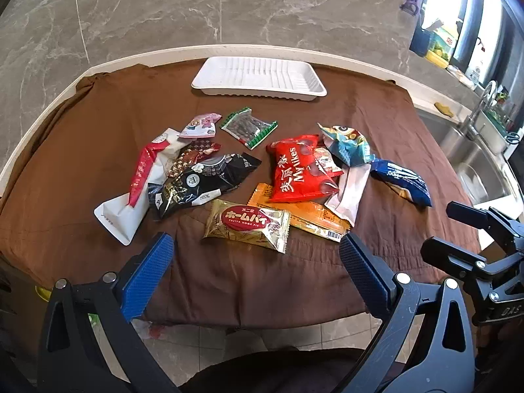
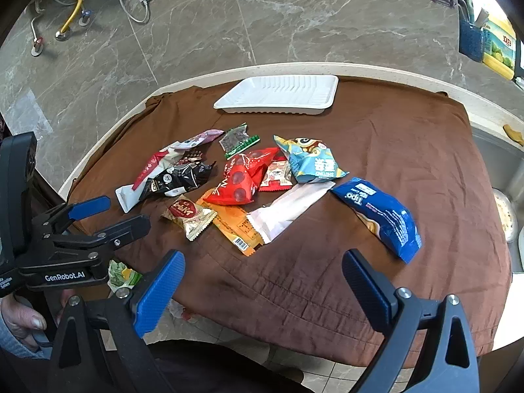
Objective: Organize snacks
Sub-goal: 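Grasp the black chocolate bar with the left gripper while the right grasps the red Milkies bag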
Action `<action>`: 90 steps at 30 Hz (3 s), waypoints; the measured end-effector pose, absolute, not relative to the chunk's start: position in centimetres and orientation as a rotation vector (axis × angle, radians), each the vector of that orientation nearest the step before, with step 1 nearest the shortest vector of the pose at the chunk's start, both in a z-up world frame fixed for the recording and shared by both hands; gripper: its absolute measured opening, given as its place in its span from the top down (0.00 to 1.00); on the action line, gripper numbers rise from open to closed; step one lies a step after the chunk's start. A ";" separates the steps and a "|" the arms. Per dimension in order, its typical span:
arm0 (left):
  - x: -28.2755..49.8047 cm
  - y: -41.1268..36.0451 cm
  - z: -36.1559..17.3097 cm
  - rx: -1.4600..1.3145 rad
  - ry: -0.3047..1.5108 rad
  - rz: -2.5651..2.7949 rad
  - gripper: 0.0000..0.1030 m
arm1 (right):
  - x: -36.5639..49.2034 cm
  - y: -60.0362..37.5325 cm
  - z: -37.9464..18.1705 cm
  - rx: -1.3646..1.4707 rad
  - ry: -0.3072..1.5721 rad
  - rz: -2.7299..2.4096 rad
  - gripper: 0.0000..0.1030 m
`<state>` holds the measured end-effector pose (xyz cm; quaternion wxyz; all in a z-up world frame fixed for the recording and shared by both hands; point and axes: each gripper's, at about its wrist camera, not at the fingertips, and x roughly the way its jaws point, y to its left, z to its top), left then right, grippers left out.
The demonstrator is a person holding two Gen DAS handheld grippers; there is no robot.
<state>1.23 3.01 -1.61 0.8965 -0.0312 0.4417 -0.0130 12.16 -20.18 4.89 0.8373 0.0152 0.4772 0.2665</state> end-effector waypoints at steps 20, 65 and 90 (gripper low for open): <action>3.1 4.8 -2.8 -0.152 1.003 -0.038 0.00 | 14.0 -19.0 4.1 0.065 1.039 0.595 0.04; 17.3 9.7 -10.4 0.189 1.186 -0.244 0.65 | 26.2 -9.5 -4.1 0.229 1.365 0.676 0.62; 19.3 11.1 -7.1 -0.149 1.229 -0.490 0.78 | 27.1 -12.9 -2.0 0.505 1.335 0.810 0.74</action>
